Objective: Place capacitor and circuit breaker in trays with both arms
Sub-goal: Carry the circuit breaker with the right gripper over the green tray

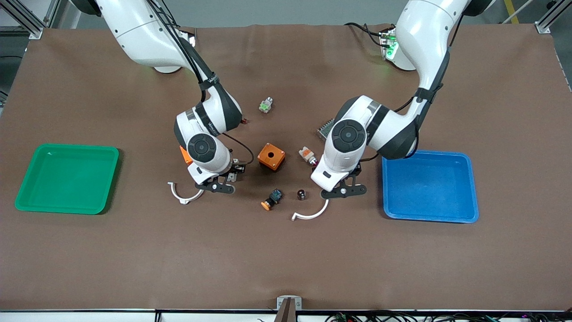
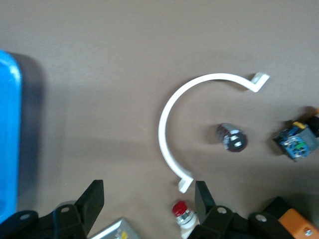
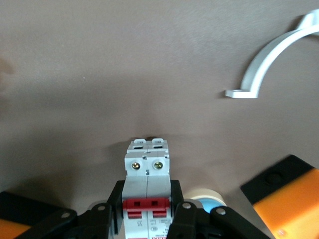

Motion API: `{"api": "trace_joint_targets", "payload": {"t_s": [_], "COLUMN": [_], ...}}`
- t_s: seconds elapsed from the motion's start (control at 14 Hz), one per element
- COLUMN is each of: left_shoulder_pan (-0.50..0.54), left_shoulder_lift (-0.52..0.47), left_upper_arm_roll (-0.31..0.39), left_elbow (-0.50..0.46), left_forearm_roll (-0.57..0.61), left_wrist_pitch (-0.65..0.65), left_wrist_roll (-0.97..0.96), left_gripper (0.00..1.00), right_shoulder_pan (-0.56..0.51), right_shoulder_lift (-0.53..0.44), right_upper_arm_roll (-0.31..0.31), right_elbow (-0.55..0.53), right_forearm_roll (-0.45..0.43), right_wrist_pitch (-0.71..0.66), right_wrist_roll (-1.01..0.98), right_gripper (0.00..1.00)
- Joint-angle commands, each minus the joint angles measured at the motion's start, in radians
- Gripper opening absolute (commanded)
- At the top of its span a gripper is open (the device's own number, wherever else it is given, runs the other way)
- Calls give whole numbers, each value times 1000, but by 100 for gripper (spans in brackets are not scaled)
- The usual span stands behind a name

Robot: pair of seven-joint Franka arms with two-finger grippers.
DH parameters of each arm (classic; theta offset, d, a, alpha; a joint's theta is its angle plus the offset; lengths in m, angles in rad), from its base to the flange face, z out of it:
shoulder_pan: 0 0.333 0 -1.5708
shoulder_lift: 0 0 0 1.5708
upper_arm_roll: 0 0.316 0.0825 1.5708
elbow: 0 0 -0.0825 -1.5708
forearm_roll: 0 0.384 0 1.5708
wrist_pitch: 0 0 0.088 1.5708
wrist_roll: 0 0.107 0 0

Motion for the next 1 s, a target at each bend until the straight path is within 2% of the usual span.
{"api": "trace_joint_targets", "payload": {"t_s": [0.0,0.21,0.43,0.57,0.79,0.93], "left_shoulder_pan": [-7,-22,-54,-79,-93,-93], "left_shoulder_lift": [29,69,150,195,223,235], "left_upper_arm_roll": [-14,-19,-17,-8,-5,-5], "left_elbow": [-4,1,21,74,82,88], "left_forearm_roll": [3,2,3,3,5,11], "left_wrist_pitch": [75,160,305,327,336,345], "left_wrist_roll": [15,13,-8,-14,-11,-10], "left_gripper": [81,79,77,74,70,69], "right_shoulder_pan": [-45,-143,-279,-376,-538,-624], "right_shoulder_lift": [-60,-89,-127,-132,-120,-109], "right_upper_arm_roll": [0,-2,-2,-2,-2,-2], "right_elbow": [92,193,207,206,207,204], "right_forearm_roll": [3,-12,-79,-110,-142,-156], "right_wrist_pitch": [-189,-367,-433,-444,-417,-349], "right_wrist_roll": [3,-93,-288,-418,-657,-776], "right_gripper": [25,25,25,25,25,24]}}
